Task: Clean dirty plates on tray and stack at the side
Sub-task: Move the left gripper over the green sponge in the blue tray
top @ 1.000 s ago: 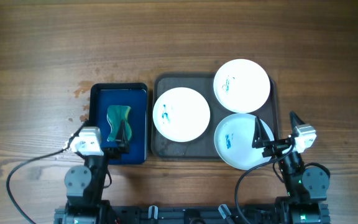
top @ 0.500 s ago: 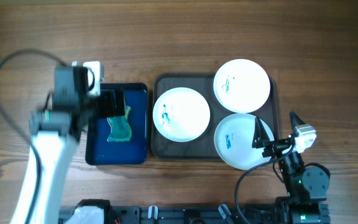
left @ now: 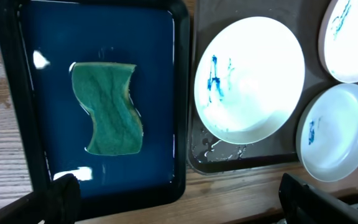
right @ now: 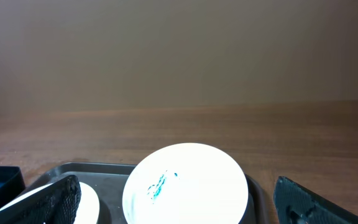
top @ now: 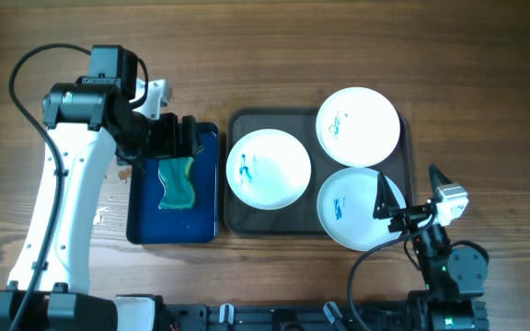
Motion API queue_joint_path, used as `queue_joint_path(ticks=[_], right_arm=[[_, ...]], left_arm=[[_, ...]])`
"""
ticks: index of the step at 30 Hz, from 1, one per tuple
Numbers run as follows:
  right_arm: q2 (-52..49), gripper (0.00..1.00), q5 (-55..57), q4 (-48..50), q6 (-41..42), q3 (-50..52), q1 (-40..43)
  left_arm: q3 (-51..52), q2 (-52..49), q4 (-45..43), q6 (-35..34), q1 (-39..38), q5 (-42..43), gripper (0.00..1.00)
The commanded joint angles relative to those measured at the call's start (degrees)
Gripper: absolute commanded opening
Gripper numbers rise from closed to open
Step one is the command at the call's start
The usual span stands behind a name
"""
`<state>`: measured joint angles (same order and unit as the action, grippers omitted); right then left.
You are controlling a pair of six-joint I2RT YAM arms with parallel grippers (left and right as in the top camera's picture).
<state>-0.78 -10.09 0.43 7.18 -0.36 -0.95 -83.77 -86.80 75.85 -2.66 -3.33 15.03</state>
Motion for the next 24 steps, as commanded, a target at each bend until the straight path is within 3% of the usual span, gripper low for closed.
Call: queue_joint_path(ticks=[1, 8, 12, 15, 21, 24], right_arm=[[0.3, 1.00, -0.3, 0.3, -1.0, 0.1, 0.2], [0.3, 1.00, -2.5, 0.2, 1.7, -0.1, 0.2], [-1.7, 1.00, -13.8, -4.8, 10.1, -2.5, 0.2], [-5.2, 1.00, -19.8, -8.4, 8.7, -4.9, 0.2], [-21.3, 1.00, -22.8, -13.2, 1.2, -19.0, 0.2], [-36.3, 1.00, -23.1, -22.8, -2.3, -32.9, 0.2]], left_arm=[[-1.5, 0.0, 0.1, 0.7, -0.2, 1.9, 1.00], [-1.5, 0.0, 0.0, 0.7, -0.2, 1.9, 1.00], [-1.5, 0.0, -1.5, 0.7, -0.2, 1.9, 1.00], [-1.5, 0.0, -1.9, 0.7, -0.2, 1.9, 1.00], [-1.5, 0.0, -2.4, 0.7, -0.2, 1.9, 1.00], [-1.5, 0.0, -2.6, 0.7, -0.2, 1.9, 1.00]])
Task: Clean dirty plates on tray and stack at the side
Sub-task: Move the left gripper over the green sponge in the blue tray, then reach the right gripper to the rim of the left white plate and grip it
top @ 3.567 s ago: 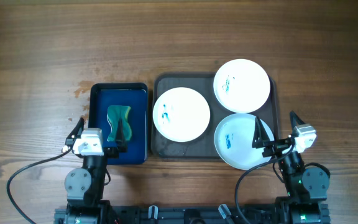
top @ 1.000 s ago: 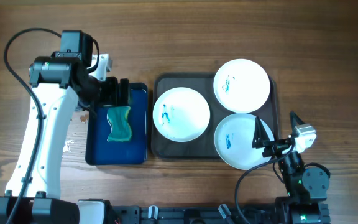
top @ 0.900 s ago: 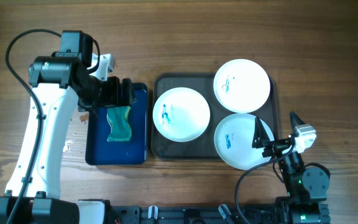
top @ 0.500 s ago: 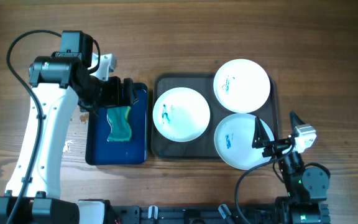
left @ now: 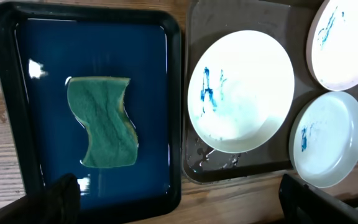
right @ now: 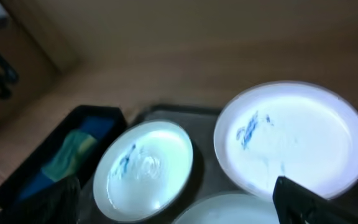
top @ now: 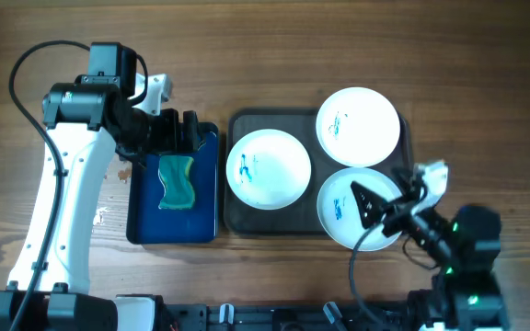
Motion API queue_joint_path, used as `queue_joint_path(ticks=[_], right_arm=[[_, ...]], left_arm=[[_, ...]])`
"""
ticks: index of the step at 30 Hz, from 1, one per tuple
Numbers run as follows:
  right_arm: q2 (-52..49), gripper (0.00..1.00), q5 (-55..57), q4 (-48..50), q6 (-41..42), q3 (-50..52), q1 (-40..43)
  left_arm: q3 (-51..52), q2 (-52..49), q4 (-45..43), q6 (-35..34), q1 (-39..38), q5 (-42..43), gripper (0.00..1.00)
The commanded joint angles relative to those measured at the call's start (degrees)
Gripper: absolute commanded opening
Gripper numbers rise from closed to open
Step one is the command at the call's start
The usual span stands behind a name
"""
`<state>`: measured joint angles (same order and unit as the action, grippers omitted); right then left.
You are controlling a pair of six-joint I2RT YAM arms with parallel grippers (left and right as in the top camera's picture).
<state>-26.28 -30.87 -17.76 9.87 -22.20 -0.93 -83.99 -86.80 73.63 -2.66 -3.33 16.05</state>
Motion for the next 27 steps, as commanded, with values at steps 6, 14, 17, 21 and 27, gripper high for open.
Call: queue_joint_path(ticks=[6, 14, 17, 21, 27], right_arm=[[-38.9, 1.00, -1.1, -32.2, -13.3, -40.4, -2.2], [-61.9, 1.00, 13.1, -48.9, -8.0, -55.4, -12.1], [-65.3, 1.00, 9.7, -50.5, -0.9, -54.5, -12.1], [-67.4, 1.00, 6.8, -46.2, -0.6, -54.4, -12.1], [-68.4, 0.86, 6.7, -42.7, 6.0, -53.9, -13.5]], left_arm=[[-1.2, 0.0, -0.9, 0.7, -0.2, 0.9, 1.00], [-1.2, 0.0, -1.0, 0.7, -0.2, 0.9, 1.00], [-1.2, 0.0, -0.9, 0.7, -0.2, 0.9, 1.00], [-1.2, 0.0, -0.9, 0.7, -0.2, 0.9, 1.00], [-1.2, 0.0, -1.0, 0.7, -0.2, 0.9, 1.00]])
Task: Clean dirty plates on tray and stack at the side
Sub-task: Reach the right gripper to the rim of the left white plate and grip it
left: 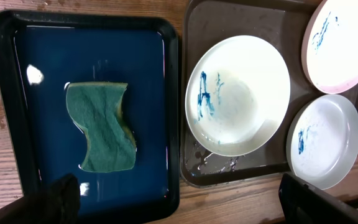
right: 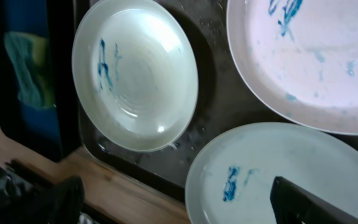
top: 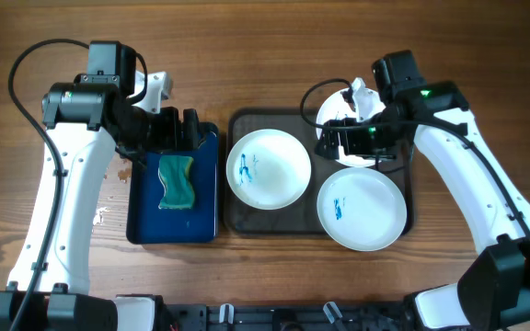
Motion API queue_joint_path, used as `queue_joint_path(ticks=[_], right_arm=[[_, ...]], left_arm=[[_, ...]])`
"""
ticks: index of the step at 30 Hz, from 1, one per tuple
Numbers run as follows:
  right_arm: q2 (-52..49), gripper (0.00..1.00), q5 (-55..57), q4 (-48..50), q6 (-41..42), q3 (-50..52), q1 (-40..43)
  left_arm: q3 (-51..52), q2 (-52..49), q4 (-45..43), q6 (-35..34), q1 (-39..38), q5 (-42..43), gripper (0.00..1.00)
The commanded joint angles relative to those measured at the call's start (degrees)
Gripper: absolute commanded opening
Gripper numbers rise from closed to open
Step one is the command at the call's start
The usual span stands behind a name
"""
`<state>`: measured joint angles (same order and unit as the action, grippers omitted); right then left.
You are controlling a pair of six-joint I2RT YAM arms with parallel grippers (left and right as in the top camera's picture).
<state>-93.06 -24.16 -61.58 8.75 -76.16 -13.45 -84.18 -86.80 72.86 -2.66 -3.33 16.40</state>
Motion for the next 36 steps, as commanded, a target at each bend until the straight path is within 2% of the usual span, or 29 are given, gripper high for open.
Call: queue_joint_path(ticks=[1, 5, 7, 15, 20, 24, 26, 28, 36], right_arm=[[-2.3, 0.81, 0.5, 1.6, 8.9, 0.2, -1.1], [-6.4, 0.69, 0.4, 4.1, 9.8, 2.1, -2.3], [-8.7, 0.67, 0.4, 6.0, 10.0, 3.5, -3.3], [-15.1, 0.49, 0.2, 12.6, 12.5, 6.0, -7.2], [-17.3, 0.43, 1.3, 16.9, 17.6, 8.6, -8.2], [-18.6, 0.33, 1.5, 20.7, 20.7, 10.7, -8.2], [-18.6, 0.23, 1.6, 22.1, 21.7, 11.4, -8.2], [-18.6, 0.05, 1.7, 22.4, 22.5, 11.8, -8.2], [-18.6, 0.04, 1.7, 22.1, 22.1, 11.8, -8.2]], left_arm=[[-1.0, 0.0, -0.2, 0.7, -0.2, 0.5, 1.00], [-1.0, 0.0, -0.2, 0.7, -0.2, 0.5, 1.00], [-1.0, 0.0, -0.2, 0.7, -0.2, 0.5, 1.00], [-1.0, 0.0, -0.2, 0.7, -0.2, 0.5, 1.00], [-1.0, 0.0, -0.2, 0.7, -0.2, 0.5, 1.00], [-1.0, 0.0, 0.2, 0.7, -0.2, 0.5, 1.00], [-1.0, 0.0, 0.2, 0.7, -0.2, 0.5, 1.00], [-1.0, 0.0, 0.2, 0.7, -0.2, 0.5, 1.00], [-1.0, 0.0, -0.2, 0.7, -0.2, 0.5, 1.00]])
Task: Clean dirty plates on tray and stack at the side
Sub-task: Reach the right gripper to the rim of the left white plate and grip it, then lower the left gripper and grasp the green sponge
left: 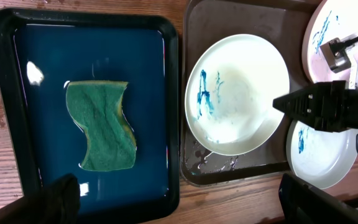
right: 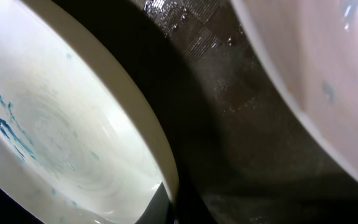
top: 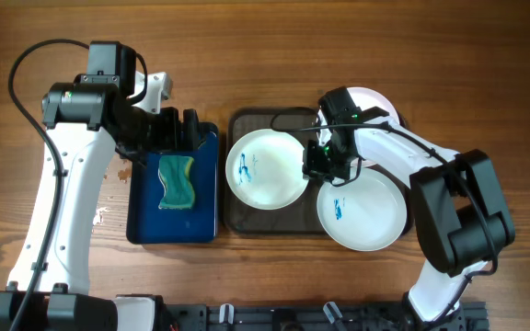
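Observation:
Three white plates smeared with blue lie on the dark tray: one on the left, a pinkish one at the back right and one at the front right. My right gripper is down at the left plate's right rim. In the right wrist view that rim runs between the fingers, and the gripper is shut on it. My left gripper hangs open over the blue tray, above the green sponge.
The blue tray holds a film of water and stands just left of the dark tray. Water drops lie on the dark tray's floor. Bare wooden tabletop stretches right of the trays and behind them.
My right gripper was open above the tray between the plates. Now it is low at the left plate's right rim and shut on it. The left arm has not moved.
My right gripper was open near the table's front right corner, then turned toward the tray, then stood over the plates, and now grips the left plate's rim. My left gripper stayed open above the sponge throughout, a little higher after the first moment.

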Motion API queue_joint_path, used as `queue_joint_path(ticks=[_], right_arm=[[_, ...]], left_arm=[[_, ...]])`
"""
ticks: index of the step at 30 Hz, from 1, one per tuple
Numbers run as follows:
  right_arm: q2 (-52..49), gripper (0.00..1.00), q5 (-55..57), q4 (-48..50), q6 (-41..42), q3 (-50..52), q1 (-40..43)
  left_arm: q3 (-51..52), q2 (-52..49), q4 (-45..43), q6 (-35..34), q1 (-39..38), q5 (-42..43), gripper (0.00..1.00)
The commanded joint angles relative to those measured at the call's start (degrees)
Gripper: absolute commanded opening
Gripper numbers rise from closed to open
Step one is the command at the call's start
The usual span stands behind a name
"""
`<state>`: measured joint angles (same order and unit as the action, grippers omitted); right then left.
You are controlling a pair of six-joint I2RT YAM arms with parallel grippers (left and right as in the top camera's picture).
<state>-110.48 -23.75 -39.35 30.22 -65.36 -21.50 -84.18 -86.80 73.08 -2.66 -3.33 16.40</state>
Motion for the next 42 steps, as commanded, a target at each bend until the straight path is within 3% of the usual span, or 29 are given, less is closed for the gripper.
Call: queue_joint_path(ticks=[1, 10, 12, 13, 15, 18, 19, 21, 27, 33, 35, 36, 37, 42], right_arm=[[-1.2, 0.04, 1.3, -0.1, 0.3, 1.0, -0.2], [-1.2, 0.04, 1.3, -0.5, -1.8, 1.0, -0.2], [-1.2, 0.04, 1.3, -0.5, -1.9, 1.0, -0.2], [-1.2, 0.04, 1.3, -0.5, -2.1, 1.0, -0.2], [-1.2, 0.04, 1.3, -0.5, -3.0, 1.0, -0.2], [-1.2, 0.04, 1.3, -0.7, -3.3, 1.0, -0.2], [-1.2, 0.05, 1.3, -0.7, -3.3, 1.0, -0.2], [-1.2, 0.04, 1.3, -0.7, -3.3, 1.0, -0.2], [-1.2, 0.04, 1.3, -0.7, -3.6, 1.0, -0.2], [-1.2, 0.04, 1.3, -0.7, -4.6, 1.0, -0.2], [-1.2, 0.04, 1.3, -0.8, -4.6, 1.0, -0.2], [-1.2, 0.04, 1.3, -0.8, -4.6, 1.0, -0.2], [-1.2, 0.04, 1.3, -0.8, -4.6, 1.0, -0.2], [-1.2, 0.04, 1.2, -0.8, -4.6, 1.0, -0.2]], left_arm=[[-1.0, 0.0, -1.1, 0.7, -0.2, 0.3, 1.00], [2.6, -3.1, -5.3, 0.9, -0.2, -1.1, 1.00], [3.6, -4.6, -5.7, 0.9, -0.2, 1.0, 0.93], [3.6, -5.5, -6.1, 0.9, -0.2, 1.0, 0.72], [3.6, -7.0, -6.4, 0.9, -0.2, -0.2, 0.87], [3.7, -10.4, -4.7, -0.5, -0.2, -6.0, 0.81], [4.1, -11.6, -4.2, -1.8, -0.2, -8.3, 0.98], [6.8, -14.4, -4.3, -5.5, -0.2, -13.8, 0.99], [14.5, -17.8, -9.9, -7.3, -0.2, -13.9, 0.84], [16.9, -17.9, -12.3, -8.6, -0.2, -13.6, 0.84], [16.9, -17.9, -13.2, -8.6, -0.2, -13.0, 0.76], [16.9, -17.9, -13.7, -8.6, -0.2, -13.0, 0.65], [16.9, -17.9, -14.4, -8.6, -0.2, -13.0, 0.61], [17.6, -18.0, -18.3, -9.9, -0.2, -12.2, 0.61]])
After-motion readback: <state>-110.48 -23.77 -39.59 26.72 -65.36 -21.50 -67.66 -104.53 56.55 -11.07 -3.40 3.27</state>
